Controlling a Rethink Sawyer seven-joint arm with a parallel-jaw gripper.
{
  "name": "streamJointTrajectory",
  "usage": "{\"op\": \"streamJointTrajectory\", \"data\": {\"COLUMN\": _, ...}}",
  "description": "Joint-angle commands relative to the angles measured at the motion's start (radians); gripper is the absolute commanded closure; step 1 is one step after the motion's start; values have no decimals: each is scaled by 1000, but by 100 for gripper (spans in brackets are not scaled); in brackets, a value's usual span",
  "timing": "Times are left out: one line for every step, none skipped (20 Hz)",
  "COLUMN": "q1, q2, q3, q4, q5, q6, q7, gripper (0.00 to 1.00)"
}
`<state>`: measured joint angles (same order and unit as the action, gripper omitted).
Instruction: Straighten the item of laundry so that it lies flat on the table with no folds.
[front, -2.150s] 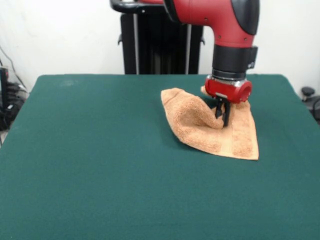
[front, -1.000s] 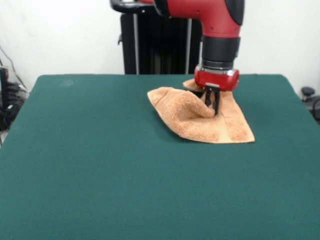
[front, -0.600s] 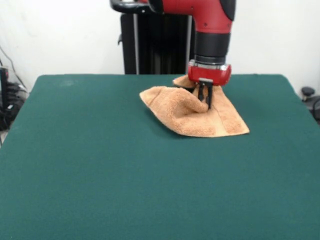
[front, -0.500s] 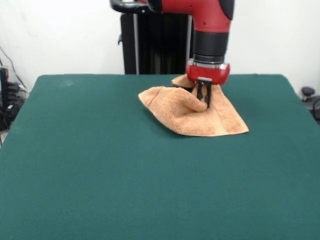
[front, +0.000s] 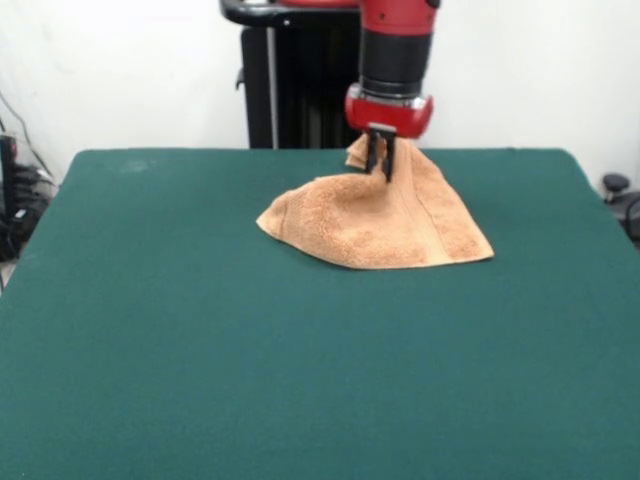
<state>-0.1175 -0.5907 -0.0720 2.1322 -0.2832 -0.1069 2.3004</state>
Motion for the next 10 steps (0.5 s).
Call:
{"op": "streamJointTrajectory", "data": {"q1": 7, "q2": -38, "q3": 48, "q4": 54, "q5": -58, "q6": 175, "q7": -9, "gripper": 100}}
{"op": "streamJointTrajectory", "data": {"q1": 7, "q2": -30, "q3": 50, "q4": 46, "q5": -60, "q6": 178, "q7": -4, "gripper": 100}}
{"op": "streamJointTrajectory", "data": {"q1": 8, "q2": -32, "q3": 50, "q4": 46, "q5": -65, "q6": 179, "q7": 0, "gripper": 100}}
{"op": "streamJointTrajectory", "data": {"q1": -1, "q2": -26, "q3": 51, "q4": 36, "q5": -72, "q6": 182, "q7": -3, "gripper": 100}}
{"op": "streamJointTrajectory", "data": {"q1": -1, "q2": -25, "q3": 50, "q4": 34, "q5": -77, "q6": 181, "q7": -1, "gripper": 100}}
{"op": "streamJointTrajectory", "data": {"q1": -14, "q2": -20, "q3": 53, "q4": 24, "q5": -86, "q6": 185, "q7": -8, "gripper": 100}}
{"op": "streamJointTrajectory", "data": {"q1": -19, "q2": -20, "q3": 56, "q4": 22, "q5": -91, "q6": 185, "q7": -7, "gripper": 100}}
{"op": "streamJointTrajectory", "data": {"q1": -26, "q2": -19, "q3": 57, "q4": 14, "q5": -99, "q6": 190, "q7": -13, "gripper": 100}}
{"op": "streamJointTrajectory", "data": {"q1": -29, "q2": -20, "q3": 59, "q4": 15, "q5": -103, "q6": 192, "q7": -11, "gripper": 100}}
{"op": "streamJointTrajectory", "data": {"q1": -33, "q2": -18, "q3": 58, "q4": 14, "q5": -107, "q6": 192, "q7": -9, "gripper": 100}}
